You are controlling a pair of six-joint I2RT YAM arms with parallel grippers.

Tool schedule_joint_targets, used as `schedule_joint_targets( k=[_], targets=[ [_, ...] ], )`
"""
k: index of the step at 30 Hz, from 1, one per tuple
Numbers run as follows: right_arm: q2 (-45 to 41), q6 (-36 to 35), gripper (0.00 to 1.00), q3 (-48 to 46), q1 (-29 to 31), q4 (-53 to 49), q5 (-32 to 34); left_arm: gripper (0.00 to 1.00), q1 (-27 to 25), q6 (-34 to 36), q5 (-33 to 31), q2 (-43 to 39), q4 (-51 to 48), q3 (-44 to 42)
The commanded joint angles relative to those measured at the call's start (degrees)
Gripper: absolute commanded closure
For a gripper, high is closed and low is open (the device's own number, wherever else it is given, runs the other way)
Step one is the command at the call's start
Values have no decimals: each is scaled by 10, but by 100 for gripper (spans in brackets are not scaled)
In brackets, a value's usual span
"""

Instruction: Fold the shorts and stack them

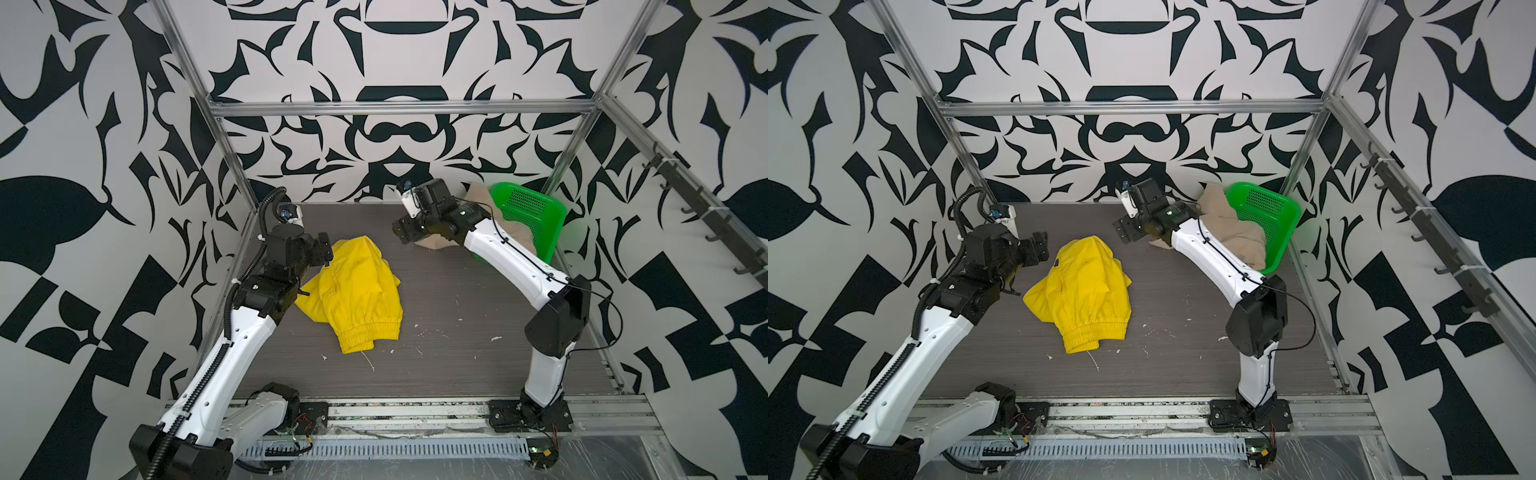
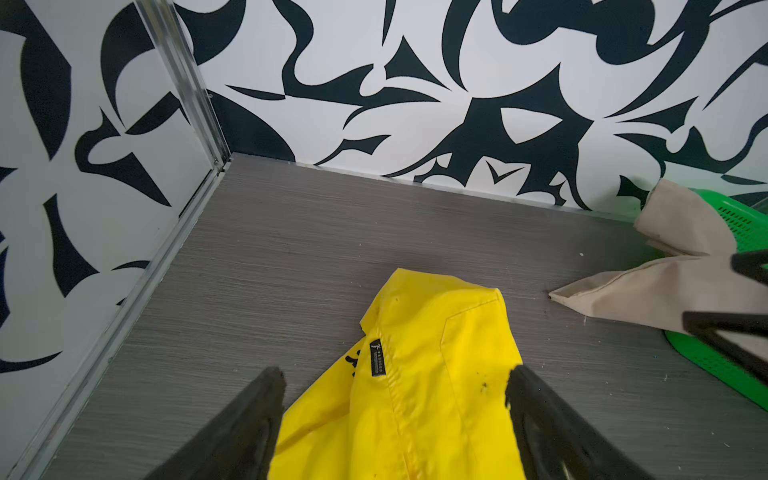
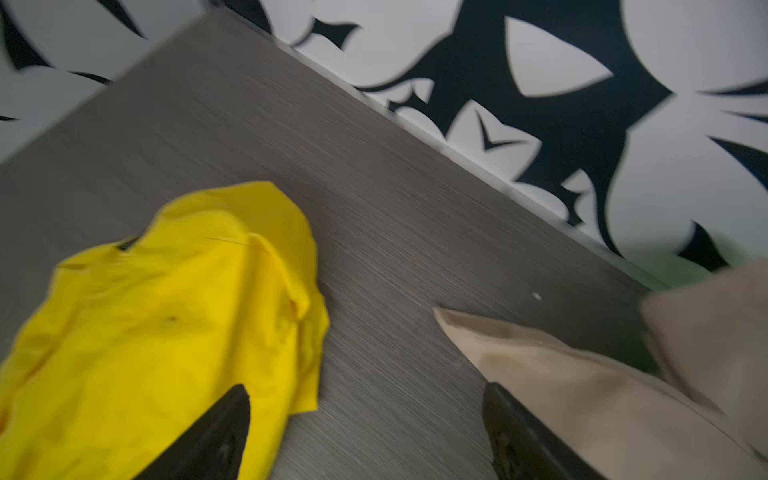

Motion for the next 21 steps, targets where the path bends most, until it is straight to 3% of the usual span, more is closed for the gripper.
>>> schedule_joint_targets(
  k=[1, 5, 12, 16, 21],
  targets=[
    [34, -26, 8, 96, -73, -104, 100, 12, -1, -9, 10, 7, 1, -12],
    [127, -63, 6, 199, -116, -192, 129, 12, -1, -6, 19, 19, 6, -14],
    [272, -46, 1, 396, -163, -334, 115, 12, 0, 0, 26, 38, 9, -11],
    [284, -51, 1, 349, -163, -308, 96, 11, -1, 4, 33, 50, 14, -7],
    [303, -57, 1, 331, -164, -288, 118, 11, -1, 2, 43, 58, 20, -5]
  ],
)
